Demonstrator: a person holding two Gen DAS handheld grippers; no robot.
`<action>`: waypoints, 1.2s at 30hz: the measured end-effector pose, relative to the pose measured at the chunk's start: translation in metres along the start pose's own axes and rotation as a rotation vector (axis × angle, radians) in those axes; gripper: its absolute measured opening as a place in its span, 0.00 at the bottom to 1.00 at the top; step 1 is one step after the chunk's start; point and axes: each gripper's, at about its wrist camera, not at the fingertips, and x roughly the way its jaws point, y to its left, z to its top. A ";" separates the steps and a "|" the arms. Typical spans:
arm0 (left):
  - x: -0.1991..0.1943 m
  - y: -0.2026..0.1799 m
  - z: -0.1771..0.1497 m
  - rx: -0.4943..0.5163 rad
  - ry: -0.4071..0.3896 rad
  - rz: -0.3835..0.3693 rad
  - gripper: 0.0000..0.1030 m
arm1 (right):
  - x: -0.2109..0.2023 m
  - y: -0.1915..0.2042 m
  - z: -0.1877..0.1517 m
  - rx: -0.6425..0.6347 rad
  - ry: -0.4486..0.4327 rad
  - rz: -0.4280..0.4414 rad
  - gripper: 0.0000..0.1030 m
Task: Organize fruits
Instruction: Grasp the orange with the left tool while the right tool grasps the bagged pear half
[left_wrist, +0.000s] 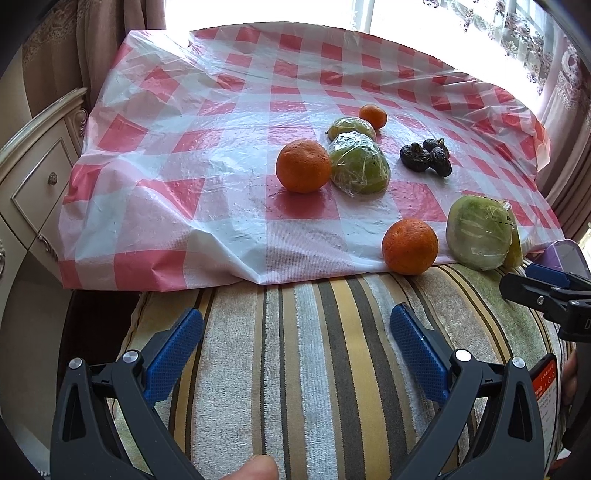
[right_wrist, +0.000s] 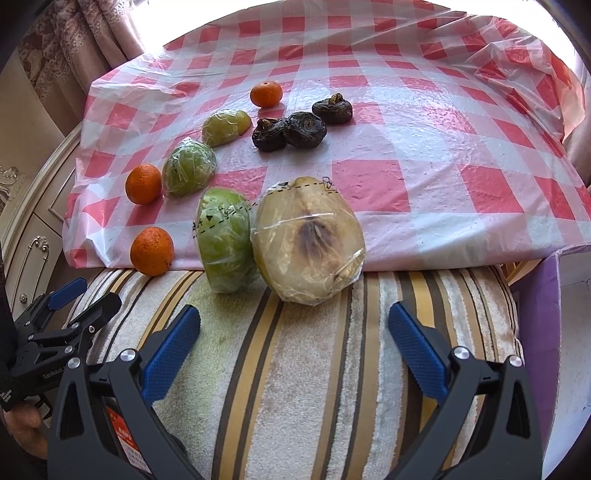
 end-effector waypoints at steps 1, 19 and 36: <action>-0.001 -0.003 0.001 0.018 -0.009 0.018 0.96 | -0.001 -0.001 -0.001 0.002 -0.008 0.006 0.99; -0.014 -0.023 0.020 0.100 -0.072 -0.103 0.81 | -0.002 -0.021 0.020 -0.038 -0.043 0.066 0.99; 0.024 -0.043 0.045 0.069 0.056 -0.320 0.45 | 0.011 -0.015 0.037 -0.107 -0.035 0.167 0.94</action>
